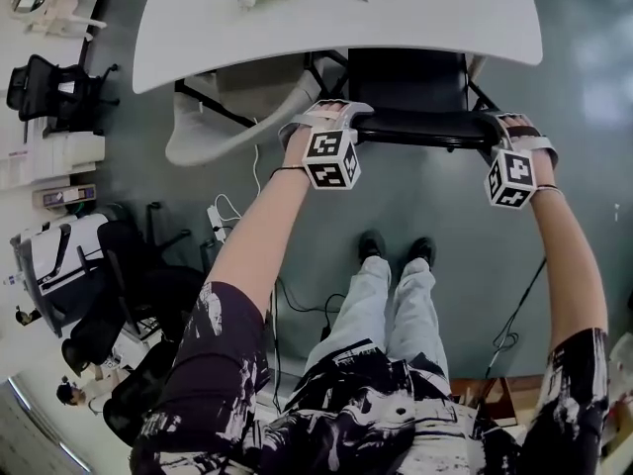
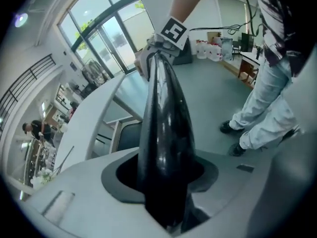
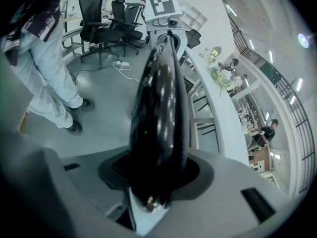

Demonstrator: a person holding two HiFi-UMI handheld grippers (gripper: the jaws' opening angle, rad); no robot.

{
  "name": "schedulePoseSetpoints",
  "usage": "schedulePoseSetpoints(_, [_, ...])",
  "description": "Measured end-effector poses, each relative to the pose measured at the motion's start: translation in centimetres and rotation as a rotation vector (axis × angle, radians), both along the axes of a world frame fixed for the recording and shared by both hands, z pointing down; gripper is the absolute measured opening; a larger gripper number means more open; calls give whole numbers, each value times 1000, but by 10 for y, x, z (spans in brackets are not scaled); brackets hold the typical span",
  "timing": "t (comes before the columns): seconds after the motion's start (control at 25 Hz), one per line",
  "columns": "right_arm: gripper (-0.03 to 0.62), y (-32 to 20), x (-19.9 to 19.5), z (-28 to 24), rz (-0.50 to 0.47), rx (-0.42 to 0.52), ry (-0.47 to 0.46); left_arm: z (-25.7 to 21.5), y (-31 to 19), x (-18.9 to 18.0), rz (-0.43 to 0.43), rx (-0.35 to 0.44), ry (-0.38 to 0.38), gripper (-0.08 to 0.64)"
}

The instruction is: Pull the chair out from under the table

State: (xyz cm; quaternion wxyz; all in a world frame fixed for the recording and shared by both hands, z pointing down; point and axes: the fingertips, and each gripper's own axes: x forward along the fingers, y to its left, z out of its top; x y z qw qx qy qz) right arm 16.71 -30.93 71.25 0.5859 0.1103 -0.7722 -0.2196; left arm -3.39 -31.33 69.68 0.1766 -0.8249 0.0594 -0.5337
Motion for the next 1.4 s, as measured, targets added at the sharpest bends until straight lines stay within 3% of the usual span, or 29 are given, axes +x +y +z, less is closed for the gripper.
schedulePoseSetpoints(0.08, [108,-9,-2,-2,-26,57,9,1,-2,-1,39,46,-17,135])
schedulePoseSetpoints(0.2, [59,-13,-6,-4,-27,95,10,0,-8,-5,41,127,-38,77])
schedulePoseSetpoints(0.36, [48,-10,-1,-4,16,108,9,-2,-8,0,15,208,-33,29])
schedulePoseSetpoints(0.68, [48,23,-5,-5,52,104,5,-3,24,-4,21,215,-40,28])
schedulePoseSetpoints(0.92, [48,88,-8,-3,57,101,10,-1,88,-8,30,211,-45,28])
schedulePoseSetpoints(1.4, [55,272,-16,3,45,70,27,11,274,-18,35,173,-69,29])
